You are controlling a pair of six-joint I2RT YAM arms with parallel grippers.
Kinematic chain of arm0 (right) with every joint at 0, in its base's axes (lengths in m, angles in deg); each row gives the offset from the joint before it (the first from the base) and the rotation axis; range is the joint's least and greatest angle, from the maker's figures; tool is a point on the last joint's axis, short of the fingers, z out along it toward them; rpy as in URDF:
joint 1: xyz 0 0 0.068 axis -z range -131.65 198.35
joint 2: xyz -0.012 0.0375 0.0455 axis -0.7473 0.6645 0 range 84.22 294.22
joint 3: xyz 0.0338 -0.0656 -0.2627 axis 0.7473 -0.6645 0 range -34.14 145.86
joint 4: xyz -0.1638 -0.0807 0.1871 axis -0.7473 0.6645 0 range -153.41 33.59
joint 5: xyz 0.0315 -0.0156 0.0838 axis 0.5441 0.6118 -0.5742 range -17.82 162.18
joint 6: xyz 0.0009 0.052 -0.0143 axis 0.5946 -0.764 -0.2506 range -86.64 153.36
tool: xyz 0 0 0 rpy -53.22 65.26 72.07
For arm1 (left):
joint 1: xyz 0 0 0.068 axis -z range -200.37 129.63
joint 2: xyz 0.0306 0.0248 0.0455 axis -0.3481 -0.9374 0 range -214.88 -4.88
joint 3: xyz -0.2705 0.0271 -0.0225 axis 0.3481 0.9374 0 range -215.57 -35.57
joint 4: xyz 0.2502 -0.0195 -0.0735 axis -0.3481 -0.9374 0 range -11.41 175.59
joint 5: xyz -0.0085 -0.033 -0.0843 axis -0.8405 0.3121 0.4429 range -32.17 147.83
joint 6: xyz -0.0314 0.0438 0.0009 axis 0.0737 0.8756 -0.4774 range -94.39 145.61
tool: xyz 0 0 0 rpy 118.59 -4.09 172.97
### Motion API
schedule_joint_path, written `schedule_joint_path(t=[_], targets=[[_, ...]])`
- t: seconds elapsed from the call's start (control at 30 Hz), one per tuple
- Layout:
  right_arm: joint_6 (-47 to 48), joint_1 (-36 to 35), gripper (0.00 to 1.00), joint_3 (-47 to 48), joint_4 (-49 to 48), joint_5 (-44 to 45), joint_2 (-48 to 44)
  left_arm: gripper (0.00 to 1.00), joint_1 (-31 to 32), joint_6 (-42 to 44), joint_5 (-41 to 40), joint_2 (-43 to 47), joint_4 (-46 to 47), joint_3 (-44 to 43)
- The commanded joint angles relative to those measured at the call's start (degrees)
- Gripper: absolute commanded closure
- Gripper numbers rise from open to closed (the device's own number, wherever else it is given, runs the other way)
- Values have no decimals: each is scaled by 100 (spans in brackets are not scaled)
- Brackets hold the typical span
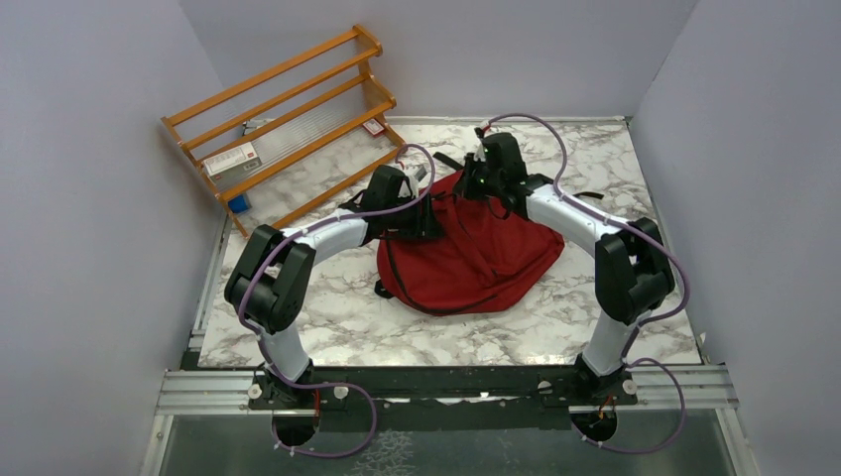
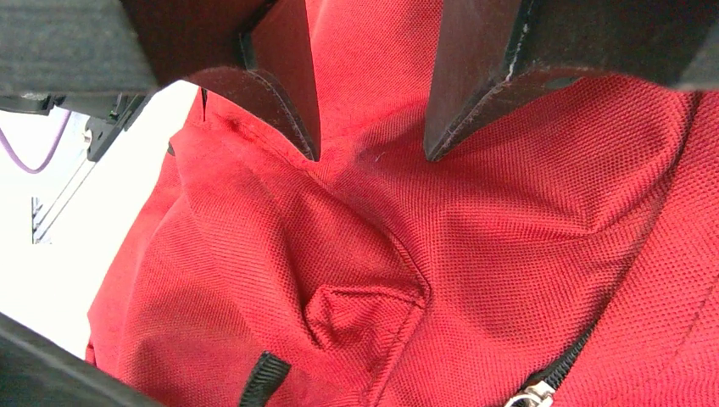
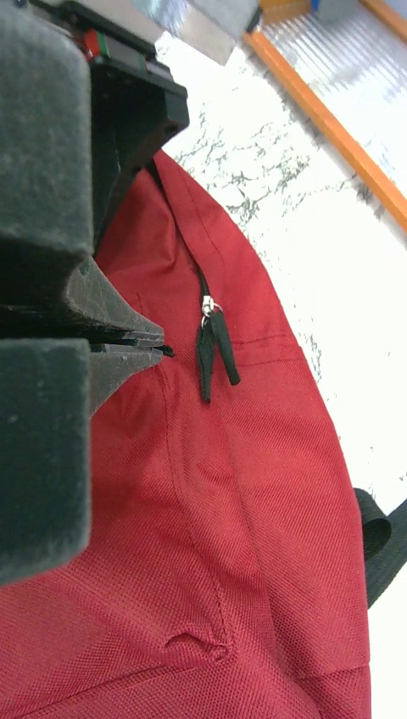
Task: Pack the student bag
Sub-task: Zip the student bag at the center of the board.
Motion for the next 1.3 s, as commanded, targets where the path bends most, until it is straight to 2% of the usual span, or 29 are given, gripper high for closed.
schedule_joint_path(t=[0.0, 0.27, 0.43, 0.5, 0.6, 1.03, 1.2, 1.27], targets=[[107, 32, 99, -155, -312, 140, -362, 51, -30, 55, -72, 114, 41, -102], [98, 50, 99, -414, -363, 109, -636, 51, -53, 92, -103, 186, 16, -157], [10, 50, 99, -642, -414, 65, -897, 48, -226, 76, -168, 543, 162, -205], [-67, 58, 99, -803, -486, 47, -1074, 40, -372, -4, -139, 637, 157, -293], [-231, 54, 99, -1064, -556, 49, -1360, 37, -557, -77, -62, 684, 159, -475], [-954, 68, 99, -2200, -1401, -185, -2423, 35, -747, -1175, 572, 17, 103, -1383], [-1009, 68, 99, -2038, -981, 98, -2316, 35, -719, -861, 604, -7, 104, -1375], [-1094, 68, 93, -1970, -917, 243, -2242, 35, -687, -650, 612, -65, 103, -1389]])
